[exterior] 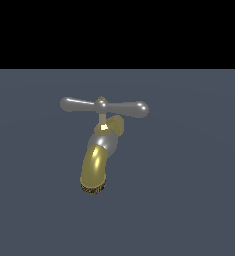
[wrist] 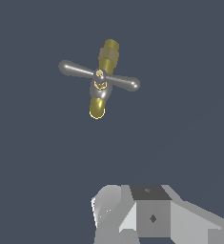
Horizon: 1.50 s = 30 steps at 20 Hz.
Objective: Turn on the faucet by rotating a designated handle.
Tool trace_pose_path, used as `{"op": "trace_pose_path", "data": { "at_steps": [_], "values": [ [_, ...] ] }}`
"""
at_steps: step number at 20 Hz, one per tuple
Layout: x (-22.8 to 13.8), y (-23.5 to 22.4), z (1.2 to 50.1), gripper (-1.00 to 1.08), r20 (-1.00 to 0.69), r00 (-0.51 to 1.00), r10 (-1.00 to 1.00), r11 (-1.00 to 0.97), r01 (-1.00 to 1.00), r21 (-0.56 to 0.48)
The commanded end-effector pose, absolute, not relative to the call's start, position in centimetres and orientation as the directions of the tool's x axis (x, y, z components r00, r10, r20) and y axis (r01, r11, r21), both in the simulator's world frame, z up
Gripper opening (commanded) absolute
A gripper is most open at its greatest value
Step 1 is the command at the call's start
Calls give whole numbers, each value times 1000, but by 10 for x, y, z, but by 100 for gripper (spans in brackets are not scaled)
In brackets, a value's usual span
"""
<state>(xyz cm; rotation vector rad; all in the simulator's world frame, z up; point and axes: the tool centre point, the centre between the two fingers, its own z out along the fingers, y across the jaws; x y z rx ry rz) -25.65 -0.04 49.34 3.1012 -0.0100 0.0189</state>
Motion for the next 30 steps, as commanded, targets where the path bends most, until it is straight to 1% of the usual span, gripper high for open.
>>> {"op": "trace_pose_path", "data": {
  "at_steps": [1,11,17,23,30],
  "values": [
    [-257,0,493,-100,12,1000,-6,-999,-7,40],
    [-255,-9,500,-100,6,1000,17,-998,17,55],
    [-256,-6,502,-100,14,1000,2,-999,1,51],
    [-258,3,513,-100,46,997,-59,-997,-61,38],
    [-260,25,533,-100,107,977,-184,-983,-186,6]
  ]
}}
